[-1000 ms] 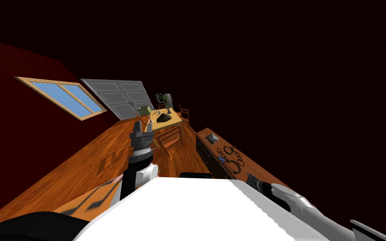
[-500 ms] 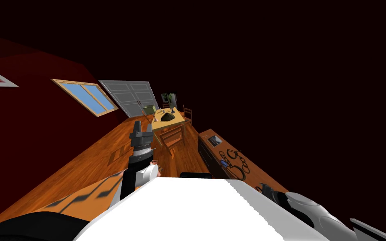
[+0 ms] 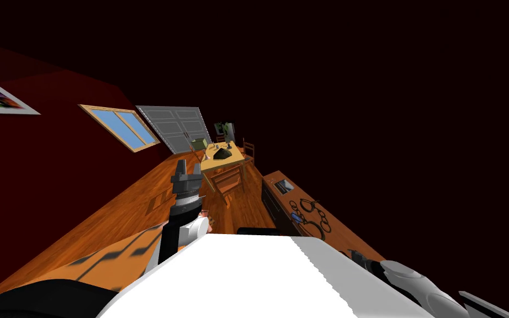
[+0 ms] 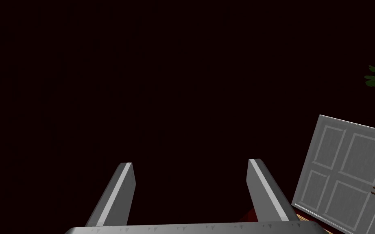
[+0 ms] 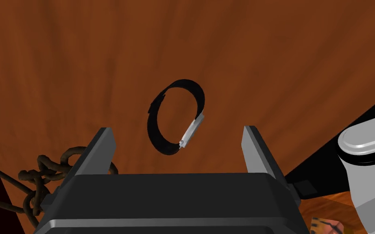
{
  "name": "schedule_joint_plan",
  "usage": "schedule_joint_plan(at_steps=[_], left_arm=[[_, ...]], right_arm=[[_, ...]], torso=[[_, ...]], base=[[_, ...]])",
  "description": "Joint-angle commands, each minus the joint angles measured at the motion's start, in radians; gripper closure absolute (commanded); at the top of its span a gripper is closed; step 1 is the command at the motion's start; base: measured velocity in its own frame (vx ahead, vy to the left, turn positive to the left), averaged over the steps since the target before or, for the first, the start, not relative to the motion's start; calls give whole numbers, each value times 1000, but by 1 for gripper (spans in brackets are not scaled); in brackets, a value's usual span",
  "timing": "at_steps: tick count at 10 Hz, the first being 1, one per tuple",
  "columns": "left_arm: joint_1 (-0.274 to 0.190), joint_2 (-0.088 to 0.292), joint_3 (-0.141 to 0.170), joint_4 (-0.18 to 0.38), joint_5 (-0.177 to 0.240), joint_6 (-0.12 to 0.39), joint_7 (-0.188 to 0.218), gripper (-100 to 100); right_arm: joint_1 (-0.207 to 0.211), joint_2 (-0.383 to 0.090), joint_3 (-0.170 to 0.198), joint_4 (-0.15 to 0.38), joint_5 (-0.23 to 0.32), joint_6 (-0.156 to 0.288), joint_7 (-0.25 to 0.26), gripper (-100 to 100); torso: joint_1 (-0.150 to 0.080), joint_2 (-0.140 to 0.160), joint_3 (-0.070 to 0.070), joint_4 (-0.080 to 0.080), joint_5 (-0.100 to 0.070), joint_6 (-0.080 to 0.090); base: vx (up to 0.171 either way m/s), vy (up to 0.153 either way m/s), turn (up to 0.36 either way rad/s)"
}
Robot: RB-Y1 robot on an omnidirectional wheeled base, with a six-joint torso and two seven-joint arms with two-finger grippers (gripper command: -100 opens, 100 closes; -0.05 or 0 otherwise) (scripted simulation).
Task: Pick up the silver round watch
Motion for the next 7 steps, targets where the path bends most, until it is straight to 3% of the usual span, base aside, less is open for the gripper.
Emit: schedule_joint_plan(at_steps=[1, 2, 3, 4, 7], left_arm=[[0, 0, 0, 0, 0, 0, 0, 0], [0, 0, 0, 0, 0, 0, 0, 0], [0, 0, 0, 0, 0, 0, 0, 0], [0, 0, 0, 0, 0, 0, 0, 0], [0, 0, 0, 0, 0, 0, 0, 0]], right_arm=[[0, 29, -1, 10, 2, 24, 4, -100], [0, 52, -1, 17, 3, 41, 6, -100], [-1, 41, -4, 19, 1, 25, 10, -100], [-1, 43, -4, 19, 1, 29, 10, 100], [-1, 42, -4, 19, 1, 28, 9, 100]], torso=[[0, 0, 0, 0, 0, 0], [-2, 0, 0, 0, 0, 0], [-3, 0, 0, 0, -1, 0], [-1, 0, 0, 0, 0, 0], [3, 0, 0, 0, 1, 0]], base=[[2, -81, 58], [8, -86, 59], [4, -38, 17], [1, -7, -1], [-1, 0, -3]])
